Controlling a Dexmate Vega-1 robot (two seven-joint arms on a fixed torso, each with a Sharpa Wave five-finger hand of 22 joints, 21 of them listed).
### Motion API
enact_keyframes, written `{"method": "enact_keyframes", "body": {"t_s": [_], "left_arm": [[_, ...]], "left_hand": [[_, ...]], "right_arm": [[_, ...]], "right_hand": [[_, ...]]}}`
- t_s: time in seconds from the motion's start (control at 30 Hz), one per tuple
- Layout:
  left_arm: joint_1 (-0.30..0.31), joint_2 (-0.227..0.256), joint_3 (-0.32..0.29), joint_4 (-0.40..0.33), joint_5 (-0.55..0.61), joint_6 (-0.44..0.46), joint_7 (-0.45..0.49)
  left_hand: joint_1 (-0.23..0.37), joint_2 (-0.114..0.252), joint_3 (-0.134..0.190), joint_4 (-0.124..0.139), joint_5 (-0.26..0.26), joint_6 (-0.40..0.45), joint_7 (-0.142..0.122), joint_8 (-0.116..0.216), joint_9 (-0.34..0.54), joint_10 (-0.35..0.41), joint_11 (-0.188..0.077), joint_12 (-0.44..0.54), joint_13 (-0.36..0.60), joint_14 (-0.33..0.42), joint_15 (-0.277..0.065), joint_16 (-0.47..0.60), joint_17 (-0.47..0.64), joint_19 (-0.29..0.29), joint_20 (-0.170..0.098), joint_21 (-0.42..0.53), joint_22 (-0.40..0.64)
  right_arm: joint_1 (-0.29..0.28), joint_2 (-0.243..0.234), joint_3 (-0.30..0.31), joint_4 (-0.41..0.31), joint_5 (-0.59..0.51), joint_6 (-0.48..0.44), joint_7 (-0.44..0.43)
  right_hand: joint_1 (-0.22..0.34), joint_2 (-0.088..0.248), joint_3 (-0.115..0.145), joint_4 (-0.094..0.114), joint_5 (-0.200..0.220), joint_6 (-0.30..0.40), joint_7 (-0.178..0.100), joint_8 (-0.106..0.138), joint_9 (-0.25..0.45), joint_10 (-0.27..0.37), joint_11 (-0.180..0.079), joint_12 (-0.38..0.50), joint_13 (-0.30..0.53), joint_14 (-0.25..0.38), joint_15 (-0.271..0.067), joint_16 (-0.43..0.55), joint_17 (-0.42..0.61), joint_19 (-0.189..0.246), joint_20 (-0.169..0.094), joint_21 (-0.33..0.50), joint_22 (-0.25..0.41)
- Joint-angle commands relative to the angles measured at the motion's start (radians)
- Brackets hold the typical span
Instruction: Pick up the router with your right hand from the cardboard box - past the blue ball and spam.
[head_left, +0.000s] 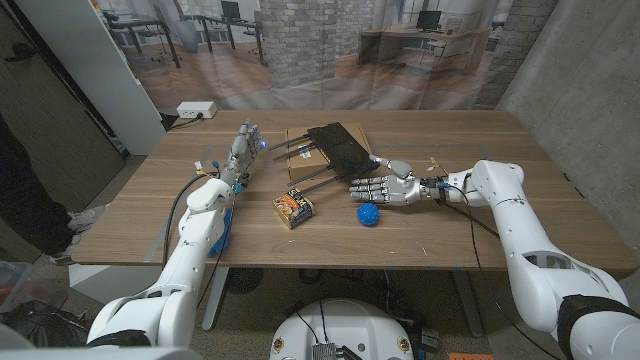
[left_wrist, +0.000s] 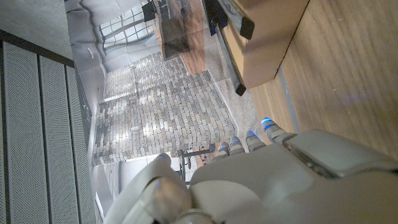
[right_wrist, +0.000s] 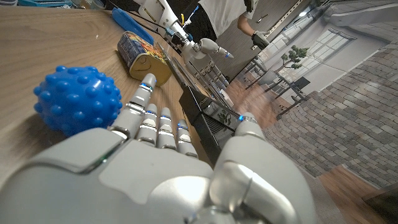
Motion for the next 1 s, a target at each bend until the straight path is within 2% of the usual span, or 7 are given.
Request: {"method": "enact_keyframes", "body": {"t_s": [0.03, 0.5, 0.77, 0.87, 0.93, 0.97, 1.0], "left_arm": [[-0.002, 0.002, -0.001, -0.001, 0.000, 0.004, 0.000], [-0.012, 0.002, -0.004, 0.013, 0.002, 0.004, -0.005], [-0.022, 0.001, -0.005, 0.028, 0.006, 0.001, -0.008], [-0.026, 0.000, -0.006, 0.034, 0.008, 0.001, -0.009], [-0.029, 0.000, -0.006, 0.039, 0.009, 0.000, -0.011], [-0.030, 0.000, -0.007, 0.042, 0.010, -0.001, -0.011], [-0.032, -0.001, -0.008, 0.044, 0.010, -0.002, -0.011]], "left_hand": [[0.006, 0.005, -0.005, 0.002, 0.004, -0.221, 0.001, 0.003, 0.006, -0.209, 0.005, 0.003, 0.003, -0.302, 0.008, 0.005, 0.002, -0.236, 0.001, -0.003, 0.003], [0.008, 0.006, -0.009, 0.002, 0.006, -0.223, 0.001, 0.002, 0.006, -0.209, 0.005, 0.003, 0.003, -0.303, 0.008, 0.005, 0.002, -0.236, 0.002, -0.007, 0.003], [0.009, 0.006, -0.012, 0.002, 0.007, -0.222, 0.000, 0.003, 0.006, -0.209, 0.005, 0.004, 0.003, -0.303, 0.008, 0.005, 0.002, -0.235, 0.002, -0.009, 0.003], [0.009, 0.007, -0.013, 0.002, 0.007, -0.220, -0.001, 0.004, 0.006, -0.210, 0.005, 0.004, 0.003, -0.303, 0.008, 0.005, 0.002, -0.234, 0.002, -0.009, 0.003], [0.009, 0.007, -0.013, 0.002, 0.007, -0.220, -0.001, 0.004, 0.006, -0.210, 0.005, 0.003, 0.003, -0.303, 0.008, 0.005, 0.002, -0.235, 0.003, -0.010, 0.003], [0.009, 0.007, -0.014, 0.002, 0.007, -0.219, -0.001, 0.004, 0.006, -0.210, 0.005, 0.004, 0.003, -0.303, 0.007, 0.005, 0.002, -0.235, 0.004, -0.010, 0.003], [0.009, 0.007, -0.014, 0.002, 0.008, -0.219, -0.001, 0.004, 0.006, -0.210, 0.005, 0.003, 0.003, -0.303, 0.007, 0.005, 0.002, -0.235, 0.003, -0.011, 0.003]], "right_arm": [[-0.001, 0.049, 0.015, 0.034, -0.009, 0.051, -0.001], [-0.017, 0.107, 0.049, 0.019, -0.028, 0.112, -0.051], [-0.023, 0.126, 0.056, 0.010, -0.039, 0.129, -0.074], [-0.019, 0.127, 0.053, 0.016, -0.042, 0.131, -0.070], [-0.017, 0.124, 0.044, 0.014, -0.048, 0.132, -0.068], [-0.016, 0.122, 0.040, 0.012, -0.052, 0.130, -0.069], [-0.014, 0.122, 0.039, 0.010, -0.054, 0.126, -0.070]], "right_hand": [[0.010, -0.001, 0.002, -0.004, 0.000, 0.008, 0.089, -0.002, 0.002, 0.007, 0.004, 0.003, 0.004, 0.003, 0.002, -0.002, 0.002, 0.002, -0.004, -0.002, 0.004], [0.022, -0.009, 0.001, -0.008, 0.004, 0.014, 0.087, -0.002, 0.002, 0.013, 0.003, 0.004, 0.003, 0.008, -0.005, -0.003, 0.002, 0.005, -0.008, -0.006, 0.004], [0.072, -0.007, 0.016, -0.023, 0.016, 0.017, 0.084, -0.002, 0.002, 0.020, -0.007, 0.004, 0.002, 0.018, -0.022, -0.003, 0.002, 0.016, -0.008, -0.008, 0.004], [0.122, -0.009, 0.028, -0.026, 0.026, 0.022, 0.085, -0.002, 0.003, 0.025, -0.013, 0.003, 0.001, 0.046, -0.015, 0.001, 0.002, 0.065, 0.017, 0.003, 0.004], [0.168, -0.013, 0.036, -0.023, 0.032, 0.023, 0.085, -0.004, 0.004, 0.027, -0.023, 0.002, 0.001, 0.071, -0.023, 0.002, 0.003, 0.127, 0.069, 0.019, 0.006], [0.175, -0.013, 0.037, -0.022, 0.032, 0.022, 0.085, -0.005, 0.004, 0.029, -0.030, 0.002, 0.002, 0.078, -0.026, 0.003, 0.003, 0.141, 0.081, 0.022, 0.007], [0.197, -0.009, 0.042, -0.020, 0.034, 0.022, 0.084, -0.005, 0.005, 0.030, -0.037, 0.003, 0.002, 0.094, -0.039, 0.006, 0.004, 0.175, 0.106, 0.032, 0.009]]}}
